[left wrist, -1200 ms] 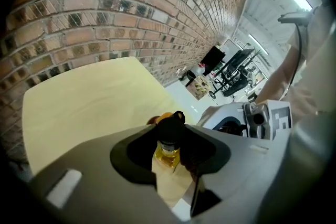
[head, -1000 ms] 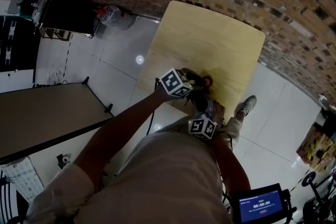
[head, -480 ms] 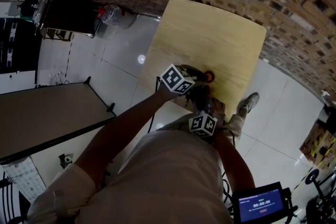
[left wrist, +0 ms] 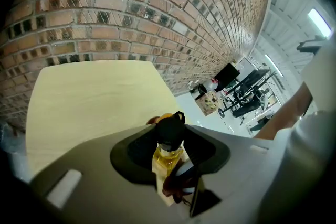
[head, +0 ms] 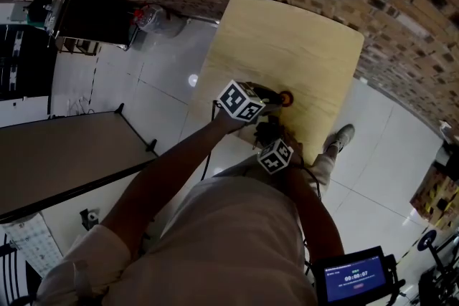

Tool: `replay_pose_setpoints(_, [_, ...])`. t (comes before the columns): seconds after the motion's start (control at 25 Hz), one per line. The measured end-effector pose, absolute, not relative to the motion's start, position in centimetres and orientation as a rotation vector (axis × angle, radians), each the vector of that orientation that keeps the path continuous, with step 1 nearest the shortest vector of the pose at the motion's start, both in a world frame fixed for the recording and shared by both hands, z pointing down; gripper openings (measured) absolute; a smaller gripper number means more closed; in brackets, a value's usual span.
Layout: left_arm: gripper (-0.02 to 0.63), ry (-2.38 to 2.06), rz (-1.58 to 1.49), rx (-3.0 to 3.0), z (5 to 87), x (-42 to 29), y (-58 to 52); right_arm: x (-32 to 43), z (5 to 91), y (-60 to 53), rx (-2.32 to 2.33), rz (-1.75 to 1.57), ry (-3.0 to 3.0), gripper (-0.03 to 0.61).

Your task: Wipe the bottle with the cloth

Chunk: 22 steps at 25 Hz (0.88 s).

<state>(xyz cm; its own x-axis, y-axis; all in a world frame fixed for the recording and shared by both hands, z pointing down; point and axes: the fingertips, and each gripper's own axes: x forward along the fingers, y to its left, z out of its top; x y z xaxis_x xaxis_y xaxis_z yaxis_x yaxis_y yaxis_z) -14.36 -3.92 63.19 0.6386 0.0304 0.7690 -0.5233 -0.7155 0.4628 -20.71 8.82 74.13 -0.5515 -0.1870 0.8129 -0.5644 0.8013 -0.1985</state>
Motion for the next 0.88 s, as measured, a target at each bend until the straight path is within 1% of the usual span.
replay_pose_setpoints(0.12, [0.173,-0.393,1.012,2.157,63.2,-14.4,-3.9,-20.0,75.6,9.8,0.514,0.764,-2.058,0.09])
replay_pose_setpoints(0.2, [0.173,-0.402,0.99,2.145,63.2,-14.5,-3.8,-19.3,75.4,10.3,0.497,0.836,-2.049,0.091])
replay_pose_setpoints(0.36, [0.173,-0.414,0.964,2.145,63.2,-14.7,-3.6,-17.0,71.5,10.7,0.515,0.944,-2.233,0.092])
replay_pose_setpoints(0.44, [0.173,-0.423,0.96,2.149,63.1,-14.7,-3.7,-14.4,69.4,9.9,0.604,1.052,-2.334,0.094])
replay_pose_setpoints(0.6, [0.173,-0.447,0.942,2.152,63.1,-14.7,-3.8,-7.1,66.8,5.8,0.972,1.355,-2.38,0.092])
replay_pose_setpoints(0.72, [0.173,-0.471,0.926,2.154,63.1,-14.6,-3.8,-5.4,64.3,2.1,1.092,1.397,-2.43,0.092])
replay_pose_setpoints(0.88, [0.173,-0.484,0.913,2.154,63.4,-14.2,-3.9,-9.3,62.6,-1.1,0.96,1.289,-2.534,0.092])
